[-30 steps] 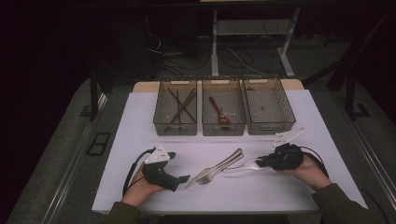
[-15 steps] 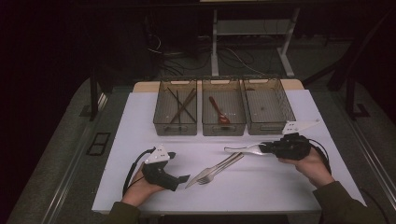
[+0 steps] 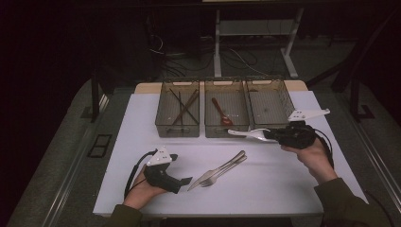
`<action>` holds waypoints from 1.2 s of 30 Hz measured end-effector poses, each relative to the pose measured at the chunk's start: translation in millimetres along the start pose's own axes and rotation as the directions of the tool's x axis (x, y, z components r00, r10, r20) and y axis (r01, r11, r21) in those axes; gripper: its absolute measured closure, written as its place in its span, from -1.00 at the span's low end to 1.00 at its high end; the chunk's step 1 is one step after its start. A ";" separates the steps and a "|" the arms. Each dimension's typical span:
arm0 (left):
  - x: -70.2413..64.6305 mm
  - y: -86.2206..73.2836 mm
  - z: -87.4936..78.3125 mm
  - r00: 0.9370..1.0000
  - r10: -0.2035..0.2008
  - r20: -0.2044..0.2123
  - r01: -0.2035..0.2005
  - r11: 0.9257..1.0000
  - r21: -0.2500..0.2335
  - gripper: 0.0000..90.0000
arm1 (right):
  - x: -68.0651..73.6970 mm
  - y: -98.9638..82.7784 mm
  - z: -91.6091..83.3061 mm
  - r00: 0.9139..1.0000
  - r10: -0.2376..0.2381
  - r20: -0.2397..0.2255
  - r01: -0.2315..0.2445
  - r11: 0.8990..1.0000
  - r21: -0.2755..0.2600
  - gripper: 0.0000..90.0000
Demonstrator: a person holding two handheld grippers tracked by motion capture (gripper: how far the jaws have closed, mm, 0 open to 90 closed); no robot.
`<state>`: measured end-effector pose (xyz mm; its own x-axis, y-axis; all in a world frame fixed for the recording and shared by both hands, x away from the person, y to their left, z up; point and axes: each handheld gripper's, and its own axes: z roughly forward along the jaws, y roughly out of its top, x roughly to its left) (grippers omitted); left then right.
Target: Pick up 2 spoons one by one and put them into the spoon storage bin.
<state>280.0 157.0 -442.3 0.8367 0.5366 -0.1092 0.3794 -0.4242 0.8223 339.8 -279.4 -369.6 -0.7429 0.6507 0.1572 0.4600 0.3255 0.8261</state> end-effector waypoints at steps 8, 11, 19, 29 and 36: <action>-0.3 -0.2 0.1 1.000 -0.003 0.001 0.003 1.000 0.001 -1.00 | -4.7 19.8 8.3 0.999 0.010 0.048 -0.008 0.999 -0.042 0.83; -0.3 0.0 -0.2 1.000 -0.003 0.002 0.003 1.000 -0.001 -1.00 | -6.6 28.2 13.9 0.998 0.014 0.064 -0.011 0.998 -0.062 0.83; -0.1 0.0 0.0 1.000 -0.001 0.005 0.001 1.000 -0.001 -1.00 | -11.7 50.2 43.6 0.990 0.009 0.143 -0.001 0.999 -0.051 0.84; -0.5 0.1 0.3 1.000 -0.002 0.008 0.002 1.000 -0.004 -1.00 | -13.6 67.2 81.6 0.984 -0.027 0.178 0.021 0.999 0.035 0.83; -0.5 0.2 0.3 1.000 -0.002 0.008 0.002 1.000 -0.004 -1.00 | -14.3 66.0 100.3 0.983 -0.046 0.178 0.029 0.995 0.098 0.83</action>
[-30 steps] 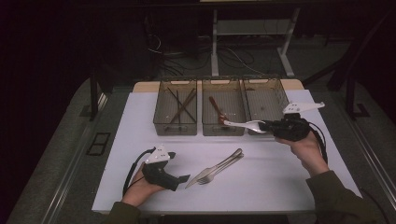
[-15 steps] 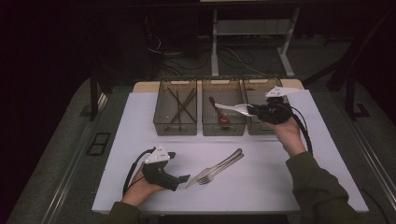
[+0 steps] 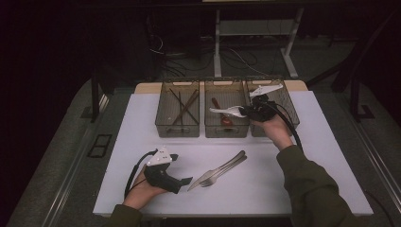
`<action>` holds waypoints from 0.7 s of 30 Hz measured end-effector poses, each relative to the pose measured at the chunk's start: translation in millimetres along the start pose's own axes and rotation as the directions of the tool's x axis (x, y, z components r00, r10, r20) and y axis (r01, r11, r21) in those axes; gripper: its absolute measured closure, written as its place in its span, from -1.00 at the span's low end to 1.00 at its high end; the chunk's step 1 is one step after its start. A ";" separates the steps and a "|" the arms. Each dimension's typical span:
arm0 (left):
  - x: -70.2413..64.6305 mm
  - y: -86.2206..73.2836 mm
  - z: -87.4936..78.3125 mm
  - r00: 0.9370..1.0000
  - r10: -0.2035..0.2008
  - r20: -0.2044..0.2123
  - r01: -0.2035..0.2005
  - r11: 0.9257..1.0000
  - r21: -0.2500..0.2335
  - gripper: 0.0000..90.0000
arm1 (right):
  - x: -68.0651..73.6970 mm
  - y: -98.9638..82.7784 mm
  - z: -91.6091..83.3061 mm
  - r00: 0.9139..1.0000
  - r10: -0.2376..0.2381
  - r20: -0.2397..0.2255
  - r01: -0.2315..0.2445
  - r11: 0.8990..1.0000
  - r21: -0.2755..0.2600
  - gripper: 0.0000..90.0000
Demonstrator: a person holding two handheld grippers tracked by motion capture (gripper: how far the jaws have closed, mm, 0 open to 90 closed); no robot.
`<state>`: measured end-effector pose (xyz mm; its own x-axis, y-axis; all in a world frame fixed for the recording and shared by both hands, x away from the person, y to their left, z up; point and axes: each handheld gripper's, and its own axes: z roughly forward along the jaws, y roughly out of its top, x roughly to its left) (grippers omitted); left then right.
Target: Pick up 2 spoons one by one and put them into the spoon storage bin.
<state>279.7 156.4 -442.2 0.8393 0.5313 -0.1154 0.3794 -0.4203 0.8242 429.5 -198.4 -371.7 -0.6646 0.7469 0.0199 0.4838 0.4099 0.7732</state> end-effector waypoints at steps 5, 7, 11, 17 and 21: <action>0.0 0.0 0.1 1.000 0.003 0.001 -0.003 1.000 0.002 -1.00 | 1.7 -3.2 10.1 1.000 -0.008 -0.010 0.008 0.998 0.055 0.83; 0.0 -0.1 0.2 1.000 0.001 0.000 -0.001 1.000 0.002 -1.00 | 2.8 -3.8 12.2 1.000 -0.013 -0.018 0.014 0.998 0.069 0.81; -0.1 -0.1 0.4 1.000 0.002 0.000 -0.002 1.000 0.004 -1.00 | 2.5 -3.9 11.7 1.000 -0.009 -0.006 0.010 0.998 0.058 0.61; -0.1 -0.3 0.9 1.000 -0.003 0.001 0.003 1.000 0.002 -1.00 | -2.1 -3.0 0.5 0.999 0.030 -0.027 -0.030 1.000 0.004 0.38; -0.1 -0.3 0.8 1.000 -0.003 0.001 0.003 1.000 0.002 -1.00 | -4.1 -4.7 -12.0 0.996 0.054 -0.065 -0.057 0.998 -0.038 0.30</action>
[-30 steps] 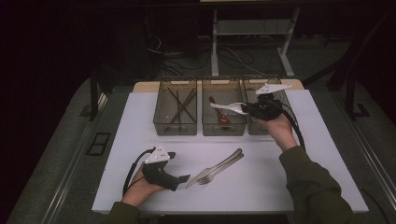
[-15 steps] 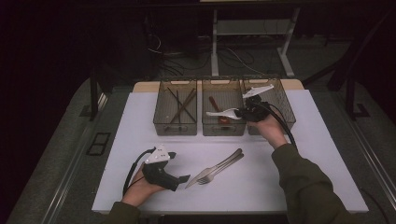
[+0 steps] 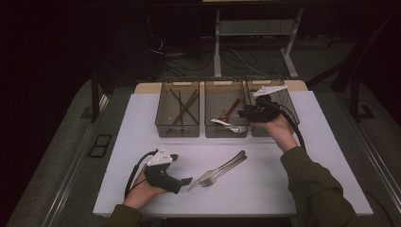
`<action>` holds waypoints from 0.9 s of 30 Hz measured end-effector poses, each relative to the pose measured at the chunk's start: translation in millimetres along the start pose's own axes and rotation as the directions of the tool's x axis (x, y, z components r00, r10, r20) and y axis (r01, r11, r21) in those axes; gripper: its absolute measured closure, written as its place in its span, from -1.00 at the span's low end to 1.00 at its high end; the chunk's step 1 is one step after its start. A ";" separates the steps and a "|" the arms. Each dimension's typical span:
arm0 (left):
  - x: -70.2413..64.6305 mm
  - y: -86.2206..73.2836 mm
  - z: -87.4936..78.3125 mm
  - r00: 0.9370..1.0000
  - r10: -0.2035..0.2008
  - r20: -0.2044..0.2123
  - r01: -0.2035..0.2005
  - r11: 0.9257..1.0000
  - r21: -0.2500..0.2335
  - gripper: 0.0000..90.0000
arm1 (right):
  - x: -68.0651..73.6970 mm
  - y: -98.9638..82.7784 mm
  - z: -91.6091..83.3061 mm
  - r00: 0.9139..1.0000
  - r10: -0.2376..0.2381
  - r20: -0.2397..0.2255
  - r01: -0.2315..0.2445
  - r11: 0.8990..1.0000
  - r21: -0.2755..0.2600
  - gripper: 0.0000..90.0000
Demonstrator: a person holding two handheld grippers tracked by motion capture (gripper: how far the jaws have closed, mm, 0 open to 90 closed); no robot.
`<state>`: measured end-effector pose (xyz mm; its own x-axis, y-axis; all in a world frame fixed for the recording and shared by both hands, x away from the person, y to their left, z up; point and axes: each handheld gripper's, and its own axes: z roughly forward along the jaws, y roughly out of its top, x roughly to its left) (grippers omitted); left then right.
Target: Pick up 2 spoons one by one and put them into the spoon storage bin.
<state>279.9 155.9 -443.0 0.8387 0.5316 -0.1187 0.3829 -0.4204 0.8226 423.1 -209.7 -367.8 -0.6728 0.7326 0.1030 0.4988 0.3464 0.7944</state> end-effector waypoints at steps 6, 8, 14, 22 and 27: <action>0.0 0.2 0.0 1.000 0.003 0.001 -0.003 1.000 0.002 -1.00 | 4.8 -10.1 -19.3 0.999 -0.002 -0.049 0.000 1.000 -0.030 0.36; -0.1 0.3 0.3 1.000 0.004 0.002 -0.004 1.000 0.003 -1.00 | 7.2 -14.8 -24.6 0.997 -0.010 -0.070 0.008 1.000 -0.030 0.41; -0.7 1.3 0.3 1.000 0.005 0.006 -0.005 1.000 -0.003 -1.00 | 16.4 -32.9 -35.9 0.992 -0.026 -0.122 0.024 0.999 -0.021 0.66; -0.6 1.6 -0.3 1.000 0.000 0.003 0.000 1.000 -0.007 -1.00 | 27.5 -49.8 -44.0 0.982 -0.049 -0.182 0.052 0.999 0.010 0.92; -0.8 1.5 -0.5 1.000 -0.001 0.002 0.001 1.000 -0.007 -1.00 | 33.2 -61.7 -48.0 0.977 -0.067 -0.204 0.070 0.998 0.008 0.99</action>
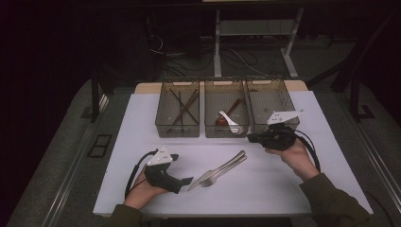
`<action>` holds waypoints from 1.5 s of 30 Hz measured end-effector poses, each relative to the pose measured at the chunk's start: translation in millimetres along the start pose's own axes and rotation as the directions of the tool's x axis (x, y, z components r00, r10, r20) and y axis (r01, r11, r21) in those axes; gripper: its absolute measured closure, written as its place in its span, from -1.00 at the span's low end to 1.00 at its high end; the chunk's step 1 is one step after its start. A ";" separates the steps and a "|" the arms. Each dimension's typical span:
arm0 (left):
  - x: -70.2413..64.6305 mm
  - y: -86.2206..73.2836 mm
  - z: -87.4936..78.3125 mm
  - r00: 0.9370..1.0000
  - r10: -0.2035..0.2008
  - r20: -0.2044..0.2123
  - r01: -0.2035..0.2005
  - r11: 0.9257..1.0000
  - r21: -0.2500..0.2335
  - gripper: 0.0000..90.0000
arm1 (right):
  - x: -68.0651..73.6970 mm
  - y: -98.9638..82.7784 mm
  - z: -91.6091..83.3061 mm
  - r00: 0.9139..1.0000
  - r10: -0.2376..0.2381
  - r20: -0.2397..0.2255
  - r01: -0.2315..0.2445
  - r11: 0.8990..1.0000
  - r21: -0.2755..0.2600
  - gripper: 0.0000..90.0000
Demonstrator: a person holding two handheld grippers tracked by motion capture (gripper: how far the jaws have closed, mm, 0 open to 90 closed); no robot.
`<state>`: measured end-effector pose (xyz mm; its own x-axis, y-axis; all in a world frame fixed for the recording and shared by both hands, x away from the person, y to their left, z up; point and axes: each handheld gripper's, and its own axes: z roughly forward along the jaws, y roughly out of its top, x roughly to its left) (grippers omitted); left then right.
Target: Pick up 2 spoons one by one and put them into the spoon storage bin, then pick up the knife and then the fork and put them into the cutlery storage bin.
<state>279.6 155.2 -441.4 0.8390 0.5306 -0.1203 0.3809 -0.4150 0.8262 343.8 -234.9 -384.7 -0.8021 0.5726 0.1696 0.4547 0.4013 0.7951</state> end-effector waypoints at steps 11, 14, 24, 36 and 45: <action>-0.5 0.4 -0.3 1.000 0.004 0.001 -0.004 1.000 -0.001 -1.00 | 8.6 -23.5 10.1 0.999 -0.016 -0.037 0.019 0.996 0.082 0.99; -1.0 0.6 -0.4 1.000 0.005 0.003 -0.004 1.000 -0.003 -1.00 | 10.1 -26.2 16.5 0.999 -0.021 -0.047 0.026 0.994 0.103 0.99; -0.8 1.3 0.3 1.000 0.009 0.001 -0.009 1.000 -0.002 -1.00 | 10.6 -32.0 35.8 0.999 -0.020 -0.050 0.028 0.989 0.148 0.99; -1.0 1.3 0.8 1.000 0.009 0.003 -0.009 1.000 0.000 -1.00 | 19.7 -33.4 58.6 0.997 -0.038 -0.065 0.049 0.984 0.174 0.99; -1.4 1.5 1.2 1.000 0.011 0.004 -0.011 1.000 0.002 -1.00 | 31.8 -31.8 69.6 0.994 -0.071 -0.088 0.085 0.982 0.170 0.99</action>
<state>279.5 152.9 -440.7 0.8445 0.5235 -0.1133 0.3725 -0.4221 0.8265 330.8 -179.6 -445.1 -0.8633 0.4774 0.1637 0.4441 0.5644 0.6958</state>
